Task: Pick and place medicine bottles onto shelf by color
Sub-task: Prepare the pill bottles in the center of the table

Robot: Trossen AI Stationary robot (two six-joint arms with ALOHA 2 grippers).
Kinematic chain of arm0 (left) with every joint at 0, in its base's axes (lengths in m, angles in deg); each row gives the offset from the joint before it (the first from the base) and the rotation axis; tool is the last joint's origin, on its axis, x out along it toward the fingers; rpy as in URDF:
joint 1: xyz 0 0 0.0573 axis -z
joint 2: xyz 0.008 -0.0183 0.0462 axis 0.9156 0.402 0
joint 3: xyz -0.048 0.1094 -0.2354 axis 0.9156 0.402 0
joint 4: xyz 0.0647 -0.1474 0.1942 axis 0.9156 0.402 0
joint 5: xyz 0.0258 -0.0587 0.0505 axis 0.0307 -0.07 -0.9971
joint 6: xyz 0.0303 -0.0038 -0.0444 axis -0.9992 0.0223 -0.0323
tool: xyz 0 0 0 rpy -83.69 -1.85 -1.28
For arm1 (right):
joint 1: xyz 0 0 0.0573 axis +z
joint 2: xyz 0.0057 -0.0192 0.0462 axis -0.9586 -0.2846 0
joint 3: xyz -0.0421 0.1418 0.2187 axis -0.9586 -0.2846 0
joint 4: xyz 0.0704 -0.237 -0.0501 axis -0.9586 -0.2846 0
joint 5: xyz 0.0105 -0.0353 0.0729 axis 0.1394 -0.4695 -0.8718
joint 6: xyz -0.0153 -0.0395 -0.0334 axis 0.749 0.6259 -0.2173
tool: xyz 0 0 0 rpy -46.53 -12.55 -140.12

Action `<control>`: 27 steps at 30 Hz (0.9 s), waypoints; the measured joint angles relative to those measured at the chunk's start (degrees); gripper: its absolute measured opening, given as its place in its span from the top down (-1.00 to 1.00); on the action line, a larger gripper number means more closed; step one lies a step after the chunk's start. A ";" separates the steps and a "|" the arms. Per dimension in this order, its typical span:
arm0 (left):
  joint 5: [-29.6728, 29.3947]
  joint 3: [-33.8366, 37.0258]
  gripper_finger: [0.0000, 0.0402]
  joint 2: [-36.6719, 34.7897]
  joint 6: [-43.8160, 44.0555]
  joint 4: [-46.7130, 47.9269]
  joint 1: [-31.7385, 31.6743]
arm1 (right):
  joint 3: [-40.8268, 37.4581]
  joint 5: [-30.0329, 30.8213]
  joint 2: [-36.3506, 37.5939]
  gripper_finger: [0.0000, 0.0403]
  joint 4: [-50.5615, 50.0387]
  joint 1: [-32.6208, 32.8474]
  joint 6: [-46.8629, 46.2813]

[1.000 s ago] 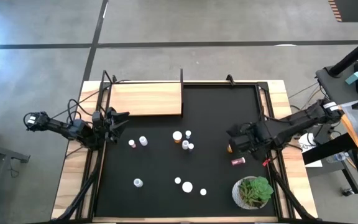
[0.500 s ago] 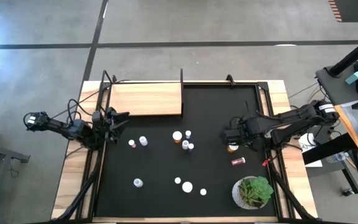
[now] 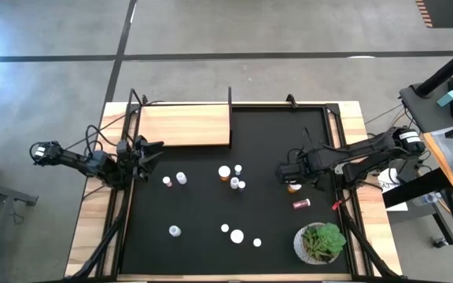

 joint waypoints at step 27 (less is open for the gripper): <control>0.02 0.00 -0.14 0.00 0.00 0.00 -0.01 | 0.28 -2.62 -7.55 -0.08 5.10 0.01 -1.40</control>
